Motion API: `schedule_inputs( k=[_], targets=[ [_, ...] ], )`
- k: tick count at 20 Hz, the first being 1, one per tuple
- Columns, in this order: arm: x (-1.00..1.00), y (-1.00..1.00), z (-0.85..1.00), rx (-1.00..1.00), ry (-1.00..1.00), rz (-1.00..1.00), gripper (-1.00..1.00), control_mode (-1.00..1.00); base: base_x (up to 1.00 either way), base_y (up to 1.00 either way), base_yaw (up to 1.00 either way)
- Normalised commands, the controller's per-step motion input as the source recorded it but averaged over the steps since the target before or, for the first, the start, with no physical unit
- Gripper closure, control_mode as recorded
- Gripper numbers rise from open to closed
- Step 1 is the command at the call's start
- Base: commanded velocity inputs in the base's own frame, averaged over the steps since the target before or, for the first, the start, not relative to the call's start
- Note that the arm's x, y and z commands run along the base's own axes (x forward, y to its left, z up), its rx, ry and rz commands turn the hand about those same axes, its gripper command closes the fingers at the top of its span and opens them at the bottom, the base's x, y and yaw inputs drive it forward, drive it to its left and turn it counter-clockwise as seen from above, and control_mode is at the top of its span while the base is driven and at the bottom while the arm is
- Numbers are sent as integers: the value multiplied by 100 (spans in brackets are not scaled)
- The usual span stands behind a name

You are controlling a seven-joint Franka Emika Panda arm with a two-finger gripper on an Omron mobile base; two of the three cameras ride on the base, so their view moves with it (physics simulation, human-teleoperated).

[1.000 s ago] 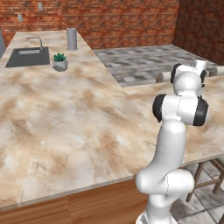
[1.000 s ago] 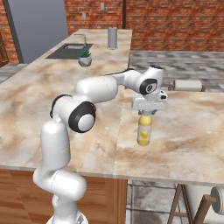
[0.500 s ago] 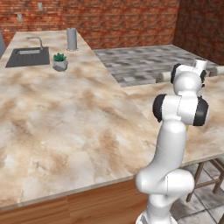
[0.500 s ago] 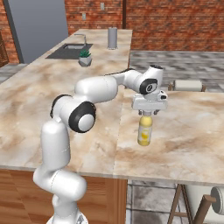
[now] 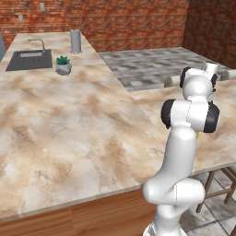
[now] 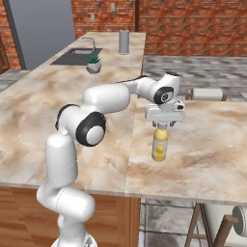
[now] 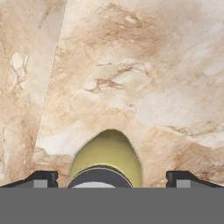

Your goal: Place the drinks on the dining counter in a tight cluster.

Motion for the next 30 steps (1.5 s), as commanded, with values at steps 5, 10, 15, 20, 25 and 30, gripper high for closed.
schedule_inputs(
  k=[5, 10, 15, 20, 25, 30],
  targets=[
    [0, 10, 12, 0, -3, 0, -100, -100, 0, 0, 0],
    [0, 24, 17, 0, -4, 0, -100, -100, 0, 0, 0],
    [-10, 42, 11, 0, -6, 0, -100, -100, 0, 0, 0],
    [-54, 86, 9, 0, -15, 0, -100, -100, 0, 0, 0],
    [-28, 99, 24, -1, -17, -9, -100, -100, 0, 0, 0],
    [-2, 100, 2, -6, -6, -20, -100, -100, 0, 0, 0]
  ],
)
